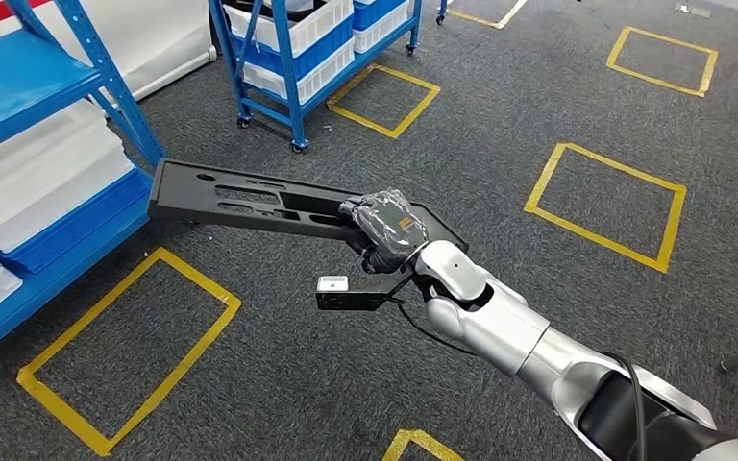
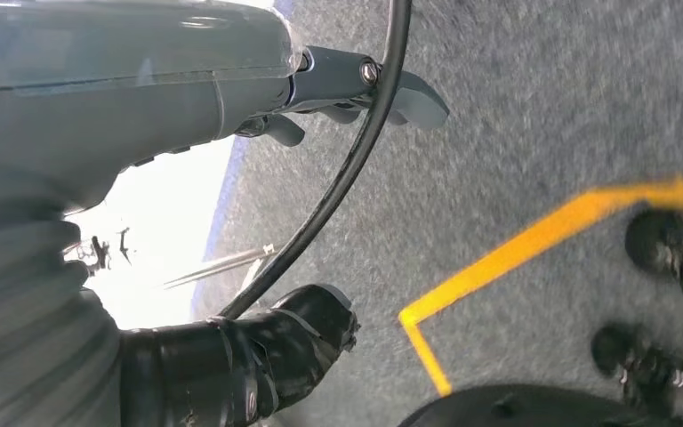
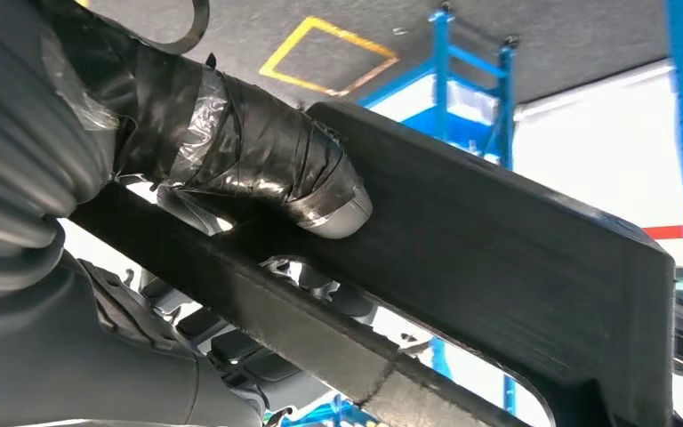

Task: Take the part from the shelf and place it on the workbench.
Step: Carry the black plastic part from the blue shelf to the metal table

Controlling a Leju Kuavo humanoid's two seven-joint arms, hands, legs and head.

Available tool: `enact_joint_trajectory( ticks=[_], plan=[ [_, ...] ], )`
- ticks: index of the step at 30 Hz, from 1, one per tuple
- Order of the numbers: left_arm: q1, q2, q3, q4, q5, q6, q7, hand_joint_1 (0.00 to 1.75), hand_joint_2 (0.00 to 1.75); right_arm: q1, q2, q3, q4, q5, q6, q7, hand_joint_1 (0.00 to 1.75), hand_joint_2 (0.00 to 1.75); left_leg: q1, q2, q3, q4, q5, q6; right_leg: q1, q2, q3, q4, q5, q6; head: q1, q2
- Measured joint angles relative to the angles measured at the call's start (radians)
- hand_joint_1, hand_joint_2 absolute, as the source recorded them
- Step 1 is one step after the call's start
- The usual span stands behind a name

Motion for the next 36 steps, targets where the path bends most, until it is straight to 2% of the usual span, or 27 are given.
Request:
enact_joint_trajectory(
  ticks=[1,2,3,4,5,6,8,9,10,12,13,15,17,18,19,20,21,22,24,26,27,28,30,32,34,35,36],
  plan=[
    [0.003,0.000,0.000,-0.002,0.003,-0.003,0.000,0.00,1.75,-0.002,0.002,0.001,0.002,-0.001,0.000,-0.001,1.75,1.75,0.001,-0.031,-0.022,0.059,-0.041,0.000,0.001,0.009,-0.006,0.000,0.006,-0.006,0.000,0.000],
    [0.006,0.000,0.000,-0.003,0.005,-0.006,0.000,0.00,1.75,-0.003,0.004,0.002,0.005,-0.001,0.000,-0.001,1.75,1.75,0.000,-0.048,-0.048,0.129,-0.082,0.001,0.004,0.019,-0.013,0.001,0.010,-0.010,0.000,0.000],
    [0.009,0.000,0.000,-0.004,0.007,-0.007,0.000,0.00,1.75,-0.004,0.006,0.003,0.008,-0.001,0.000,-0.001,1.75,1.75,-0.001,-0.056,-0.069,0.190,-0.109,0.002,0.006,0.031,-0.021,0.004,0.014,-0.012,0.000,0.000],
    [0.011,0.000,0.000,-0.006,0.007,-0.008,0.000,0.00,1.75,-0.004,0.008,0.005,0.011,-0.001,0.000,-0.002,1.75,1.75,-0.001,-0.058,-0.077,0.223,-0.116,0.003,0.008,0.044,-0.028,0.007,0.017,-0.012,0.000,0.000],
    [0.012,0.000,0.000,-0.007,0.008,-0.008,0.000,0.00,1.75,-0.004,0.009,0.006,0.013,-0.001,0.000,-0.002,1.75,1.75,-0.001,-0.060,-0.066,0.216,-0.102,0.005,0.009,0.058,-0.034,0.012,0.019,-0.011,0.000,0.000],
    [0.013,0.000,0.000,-0.008,0.009,-0.007,0.000,0.00,1.75,-0.004,0.009,0.008,0.014,-0.001,0.000,-0.002,1.75,1.75,-0.001,-0.063,-0.037,0.171,-0.074,0.007,0.009,0.071,-0.040,0.018,0.021,-0.010,0.000,0.000],
    [0.013,0.000,0.000,-0.011,0.012,-0.006,0.000,0.00,1.75,-0.007,0.010,0.009,0.016,-0.002,0.000,-0.002,1.75,1.75,0.002,-0.099,0.038,0.039,-0.024,0.009,0.008,0.095,-0.054,0.035,0.020,-0.004,0.000,0.000],
    [0.013,0.000,-0.001,-0.012,0.014,-0.005,0.000,0.00,1.75,-0.010,0.012,0.010,0.016,-0.002,0.000,-0.002,1.75,1.75,0.003,-0.118,0.062,-0.005,-0.014,0.010,0.008,0.106,-0.062,0.043,0.021,0.001,0.000,0.000],
    [0.013,0.001,-0.001,-0.012,0.015,-0.004,0.000,0.00,1.75,-0.012,0.013,0.011,0.017,-0.002,0.001,-0.003,1.75,1.75,0.003,-0.130,0.073,-0.027,-0.014,0.011,0.008,0.117,-0.069,0.049,0.023,0.008,0.000,0.000],
    [0.011,0.000,-0.001,-0.012,0.015,-0.001,0.000,0.00,1.75,-0.014,0.015,0.013,0.021,-0.004,0.001,-0.004,1.75,1.75,0.001,-0.118,0.073,-0.032,-0.012,0.015,0.006,0.139,-0.078,0.050,0.032,0.023,0.000,0.000],
    [0.010,0.000,-0.001,-0.012,0.015,0.000,0.000,0.00,1.75,-0.014,0.014,0.013,0.022,-0.005,0.001,-0.005,1.75,1.75,0.001,-0.106,0.073,-0.036,-0.009,0.021,0.006,0.138,-0.081,0.053,0.032,0.028,0.001,0.000],
    [0.008,-0.001,0.001,-0.013,0.014,0.002,-0.001,0.00,1.75,-0.017,0.013,0.013,0.024,-0.010,0.001,-0.006,1.75,1.75,0.002,-0.081,0.071,-0.043,-0.002,0.034,0.007,0.099,-0.106,0.100,-0.001,0.037,0.003,0.000],
    [0.008,-0.001,0.003,-0.013,0.013,0.004,-0.002,0.00,1.75,-0.019,0.014,0.014,0.026,-0.013,0.001,-0.006,1.75,1.75,-0.003,-0.058,0.065,-0.043,0.002,0.041,0.006,0.051,-0.158,0.220,-0.066,0.043,0.005,0.000],
    [0.008,-0.001,0.004,-0.013,0.013,0.005,-0.002,0.00,1.75,-0.019,0.014,0.014,0.028,-0.014,0.001,-0.007,1.75,1.75,-0.006,-0.046,0.062,-0.043,0.003,0.043,0.005,0.042,-0.183,0.281,-0.091,0.045,0.005,0.000],
    [0.007,-0.001,0.005,-0.013,0.013,0.006,-0.002,0.00,1.75,-0.018,0.015,0.014,0.031,-0.014,0.002,-0.007,1.75,1.75,-0.008,-0.034,0.060,-0.043,0.004,0.044,0.004,0.038,-0.196,0.318,-0.100,0.045,0.005,0.000],
    [0.007,-0.001,0.006,-0.013,0.013,0.007,-0.003,0.00,1.75,-0.017,0.015,0.014,0.033,-0.014,0.002,-0.007,1.75,1.75,-0.011,-0.022,0.059,-0.043,0.005,0.045,0.005,0.035,-0.190,0.318,-0.092,0.042,0.005,0.000],
    [0.006,-0.001,0.007,-0.013,0.012,0.007,-0.005,0.00,1.75,-0.018,0.015,0.014,0.034,-0.014,0.002,-0.007,1.75,1.75,-0.013,-0.010,0.059,-0.043,0.005,0.045,0.007,0.030,-0.162,0.275,-0.067,0.037,0.005,0.000],
    [0.004,-0.002,0.007,-0.013,0.012,0.007,-0.006,0.00,1.75,-0.020,0.015,0.014,0.035,-0.014,0.003,-0.007,1.75,1.75,-0.016,0.000,0.060,-0.043,0.005,0.045,0.012,0.017,-0.120,0.204,-0.036,0.029,0.005,0.000],
    [0.001,-0.004,0.008,-0.013,0.012,0.007,-0.008,0.00,1.75,-0.028,0.016,0.015,0.035,-0.014,0.003,-0.007,1.75,1.75,-0.020,0.021,0.061,-0.044,0.005,0.044,0.029,-0.029,-0.050,0.078,-0.002,0.007,0.005,0.000],
    [-0.001,-0.005,0.010,-0.013,0.010,0.007,-0.010,0.00,1.75,-0.035,0.018,0.016,0.035,-0.014,0.003,-0.007,1.75,1.75,-0.022,0.042,0.061,-0.046,0.006,0.039,0.042,-0.045,-0.036,0.039,-0.001,-0.007,0.005,0.000],
    [-0.003,-0.006,0.011,-0.013,0.008,0.007,-0.010,0.00,1.75,-0.036,0.019,0.016,0.035,-0.014,0.003,-0.007,1.75,1.75,-0.022,0.053,0.063,-0.048,0.007,0.035,0.044,-0.032,-0.037,0.035,0.004,-0.010,0.005,0.000],
    [-0.005,-0.006,0.012,-0.013,0.005,0.007,-0.011,0.00,1.75,-0.036,0.019,0.016,0.035,-0.015,0.003,-0.006,1.75,1.75,-0.021,0.050,0.065,-0.046,0.003,0.030,0.040,-0.021,-0.035,0.028,0.010,-0.013,0.005,0.000],
    [-0.007,-0.007,0.015,-0.012,-0.001,0.009,-0.014,0.00,1.75,-0.038,0.021,0.016,0.035,-0.016,0.003,-0.006,1.75,1.75,-0.020,0.006,0.052,-0.010,-0.027,0.022,0.031,-0.002,-0.030,0.010,0.023,-0.023,0.004,0.000],
    [-0.007,-0.007,0.022,-0.012,-0.005,0.011,-0.017,0.00,1.75,-0.040,0.024,0.018,0.038,-0.017,0.003,-0.006,1.75,1.75,-0.017,-0.045,0.007,0.091,-0.087,0.017,0.026,0.016,-0.032,0.004,0.030,-0.030,0.004,0.000],
    [-0.006,-0.006,0.029,-0.012,-0.006,0.012,-0.018,0.00,1.75,-0.041,0.026,0.020,0.041,-0.018,0.003,-0.006,1.75,1.75,-0.016,-0.056,-0.042,0.195,-0.132,0.014,0.026,0.035,-0.038,0.007,0.032,-0.031,0.004,0.000],
    [-0.006,-0.006,0.032,-0.011,-0.008,0.012,-0.018,0.00,1.75,-0.040,0.027,0.022,0.042,-0.018,0.003,-0.007,1.75,1.75,-0.015,-0.057,-0.055,0.221,-0.135,0.012,0.026,0.045,-0.042,0.011,0.033,-0.031,0.004,0.000],
    [-0.006,-0.005,0.035,-0.011,-0.011,0.012,-0.019,0.00,1.75,-0.040,0.027,0.025,0.043,-0.018,0.003,-0.007,1.75,1.75,-0.014,-0.058,-0.057,0.223,-0.123,0.010,0.024,0.058,-0.045,0.016,0.033,-0.030,0.004,0.000]
  ],
)
